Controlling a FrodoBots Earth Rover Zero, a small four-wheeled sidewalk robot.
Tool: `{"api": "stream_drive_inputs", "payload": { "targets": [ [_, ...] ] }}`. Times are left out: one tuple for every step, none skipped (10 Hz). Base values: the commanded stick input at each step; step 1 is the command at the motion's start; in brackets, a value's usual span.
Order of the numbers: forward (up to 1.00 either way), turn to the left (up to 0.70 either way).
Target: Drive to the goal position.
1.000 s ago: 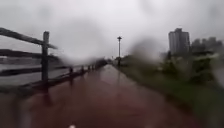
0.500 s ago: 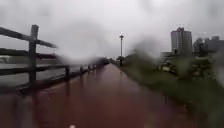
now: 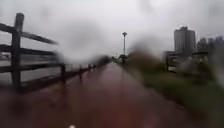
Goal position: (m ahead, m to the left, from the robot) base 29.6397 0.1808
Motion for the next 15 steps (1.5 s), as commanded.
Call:
{"api": "stream_drive_inputs", "payload": {
  "targets": [
    [1.0, -0.07],
    [1.0, 0.0],
    [1.0, 0.0],
    [1.0, 0.0],
    [1.0, 0.0],
    [1.0, 0.0],
    [1.0, 0.0],
    [1.0, 0.0],
    [1.0, 0.0],
    [1.0, 0.0],
    [1.0, 0.0],
    [1.0, 0.0],
    [1.0, 0.0],
    [1.0, 0.0],
    [1.0, 0.0]
  ]
}}
